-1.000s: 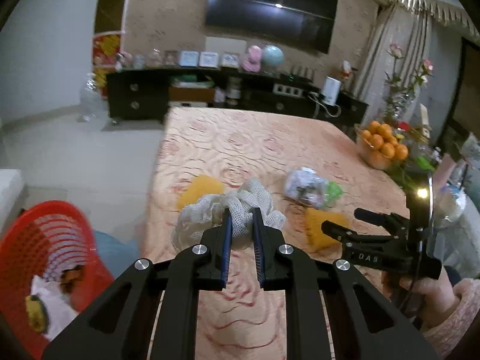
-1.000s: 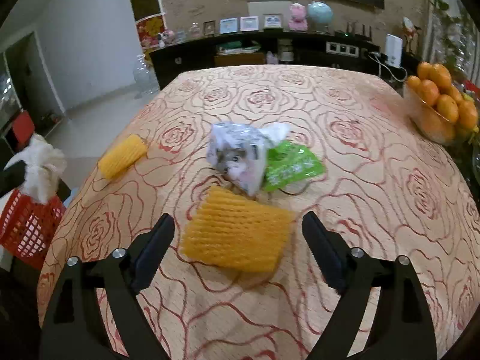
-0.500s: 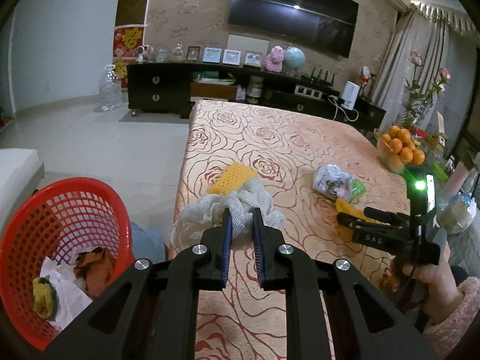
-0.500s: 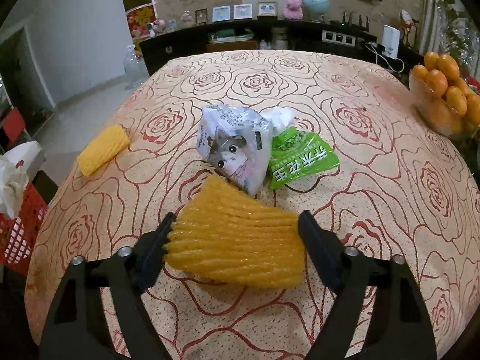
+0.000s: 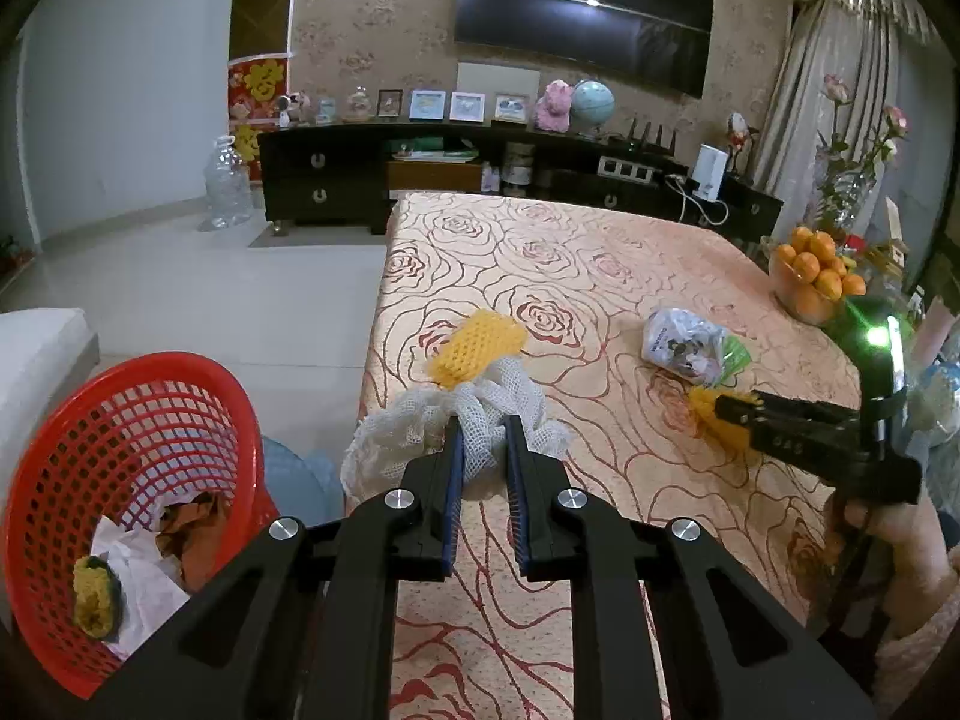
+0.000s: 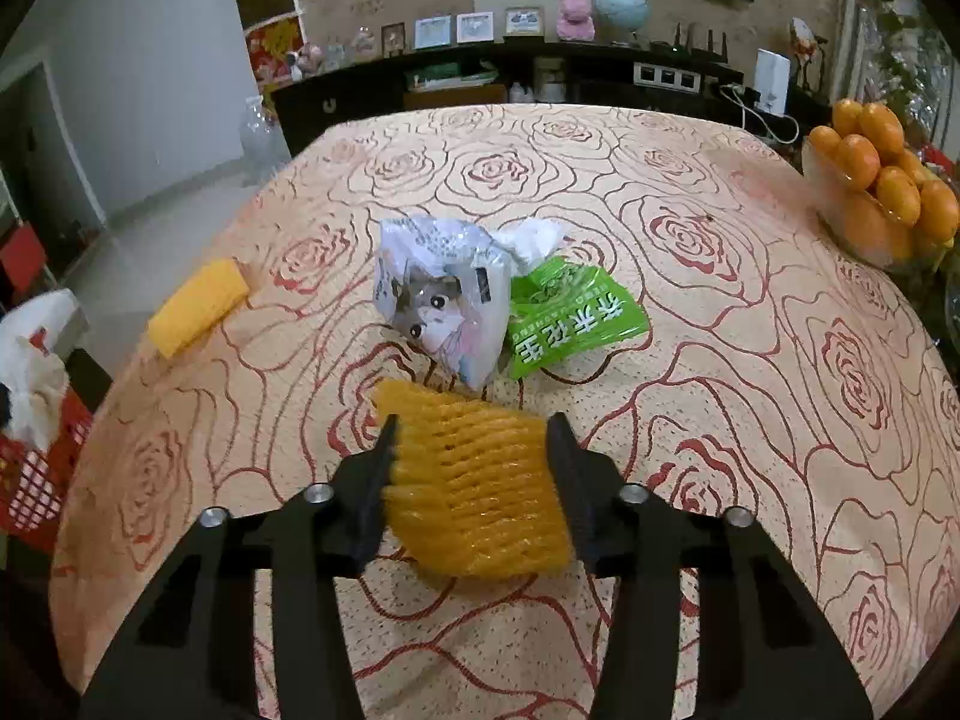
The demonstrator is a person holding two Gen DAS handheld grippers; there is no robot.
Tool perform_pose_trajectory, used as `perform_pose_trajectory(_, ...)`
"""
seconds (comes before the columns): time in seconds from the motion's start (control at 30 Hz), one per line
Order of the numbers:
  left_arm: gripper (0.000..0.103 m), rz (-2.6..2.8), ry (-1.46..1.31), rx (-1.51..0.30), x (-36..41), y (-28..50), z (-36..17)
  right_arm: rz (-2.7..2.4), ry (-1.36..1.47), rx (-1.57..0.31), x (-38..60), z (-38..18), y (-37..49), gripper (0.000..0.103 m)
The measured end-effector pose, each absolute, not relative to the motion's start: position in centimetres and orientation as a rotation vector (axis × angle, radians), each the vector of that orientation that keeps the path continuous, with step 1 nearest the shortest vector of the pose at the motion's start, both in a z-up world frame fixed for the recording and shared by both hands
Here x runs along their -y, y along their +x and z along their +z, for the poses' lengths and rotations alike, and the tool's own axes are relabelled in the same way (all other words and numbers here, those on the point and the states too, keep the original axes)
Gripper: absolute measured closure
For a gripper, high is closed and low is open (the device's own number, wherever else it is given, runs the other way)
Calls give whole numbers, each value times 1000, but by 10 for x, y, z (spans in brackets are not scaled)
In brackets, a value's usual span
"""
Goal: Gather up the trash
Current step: 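Grasp the yellow foam net with the right tool while the left tool holds the white net, then carry the white net in the left tool and yellow net in the right tool to the basket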
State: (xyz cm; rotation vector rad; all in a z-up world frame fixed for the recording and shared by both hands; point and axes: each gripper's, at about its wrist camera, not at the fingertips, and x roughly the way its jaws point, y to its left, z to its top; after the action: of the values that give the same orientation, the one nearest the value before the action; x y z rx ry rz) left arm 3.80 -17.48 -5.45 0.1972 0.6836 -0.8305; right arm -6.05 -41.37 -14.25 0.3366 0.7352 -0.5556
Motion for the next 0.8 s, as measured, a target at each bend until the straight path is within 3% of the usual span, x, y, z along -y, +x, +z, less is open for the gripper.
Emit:
perform_pose_trajectory(0.1, 90, -822, 194, -683, 176, 39, -55, -546, 330, -726, 412, -139, -61, 74)
perform_pose_trajectory(0.23, 90, -821, 194, -682, 176, 40, -55, -537, 345, -741, 414, -141, -61, 80)
perform_pose_trajectory(0.53, 90, -817, 198, -676, 175, 40, -55, -522, 354, -721, 414, -136, -65, 88)
perform_pose_trajectory(0.8, 90, -809, 186, -660, 170, 39, -50, -457, 331, -620, 400, -113, -76, 90)
